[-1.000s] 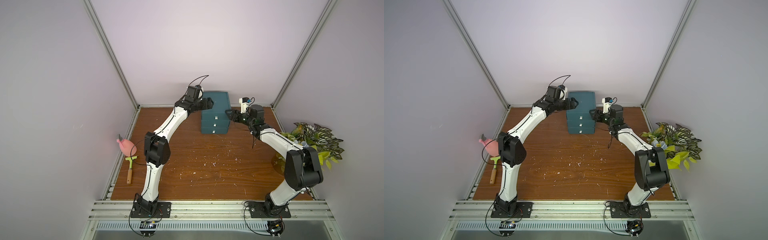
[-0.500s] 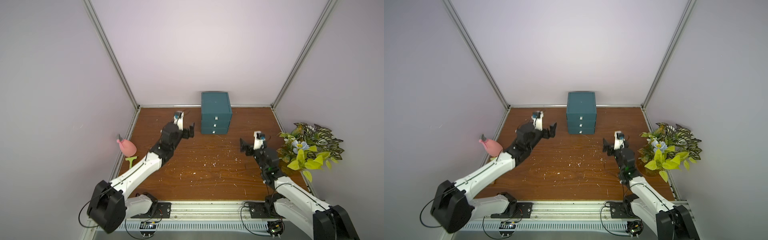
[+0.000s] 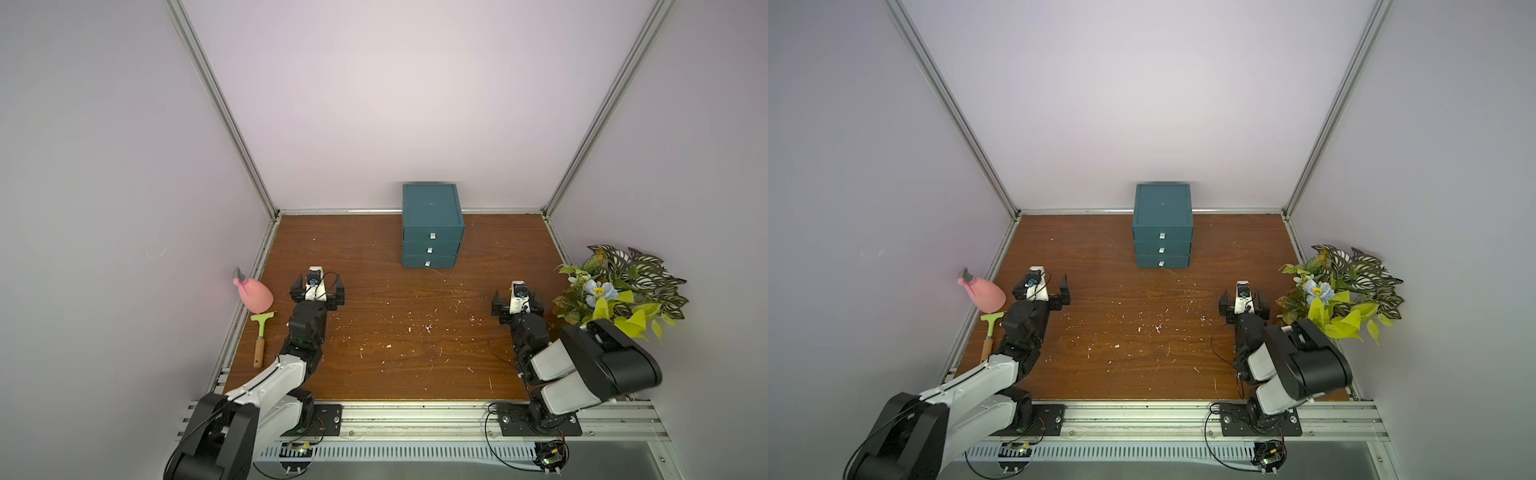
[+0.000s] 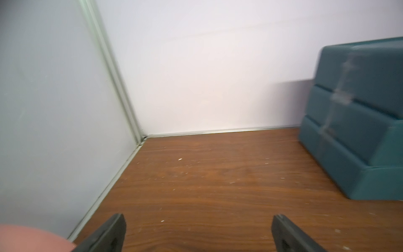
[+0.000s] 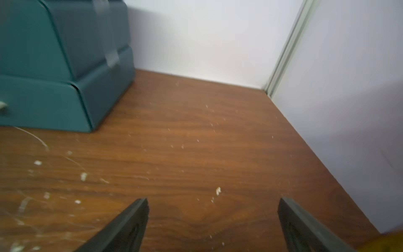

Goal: Place the plugs into the drawer by color
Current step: Reset both arms

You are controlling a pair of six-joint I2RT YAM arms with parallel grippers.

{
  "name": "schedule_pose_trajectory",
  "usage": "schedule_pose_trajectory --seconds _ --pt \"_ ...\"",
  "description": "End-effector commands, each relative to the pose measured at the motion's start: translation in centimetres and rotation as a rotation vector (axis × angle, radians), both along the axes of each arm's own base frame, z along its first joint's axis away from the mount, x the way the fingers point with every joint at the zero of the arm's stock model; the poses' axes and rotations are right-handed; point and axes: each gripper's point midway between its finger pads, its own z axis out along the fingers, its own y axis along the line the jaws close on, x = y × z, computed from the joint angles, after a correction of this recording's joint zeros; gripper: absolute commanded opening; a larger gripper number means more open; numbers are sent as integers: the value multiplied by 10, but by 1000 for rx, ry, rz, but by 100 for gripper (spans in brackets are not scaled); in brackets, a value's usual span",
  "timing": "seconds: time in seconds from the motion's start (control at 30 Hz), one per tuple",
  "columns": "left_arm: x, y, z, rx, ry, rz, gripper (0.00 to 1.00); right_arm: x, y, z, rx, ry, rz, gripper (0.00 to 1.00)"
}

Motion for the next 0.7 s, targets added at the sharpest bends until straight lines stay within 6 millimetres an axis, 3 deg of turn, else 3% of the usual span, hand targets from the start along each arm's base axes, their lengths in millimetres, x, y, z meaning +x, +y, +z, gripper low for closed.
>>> schedule_pose_trajectory --seconds 0.0,0.07,0.13,0.2,0.5,0.67 --pt "15 -6 -21 -5 63 -79 99 30 -1 51 89 -166 4 100" --pt "23 -9 -13 16 12 -98 100 52 0 38 149 -74 84 100" --pt "28 -11 -19 62 12 -124 100 50 -5 39 160 -83 83 100" --pt "28 19 -31 -22 -3 -4 100 47 -2 43 155 -109 96 99" --pt "37 26 -35 -60 -1 -4 100 58 5 34 146 -51 130 100" --pt "35 25 -34 -61 -6 -5 100 50 6 41 141 -89 138 99"
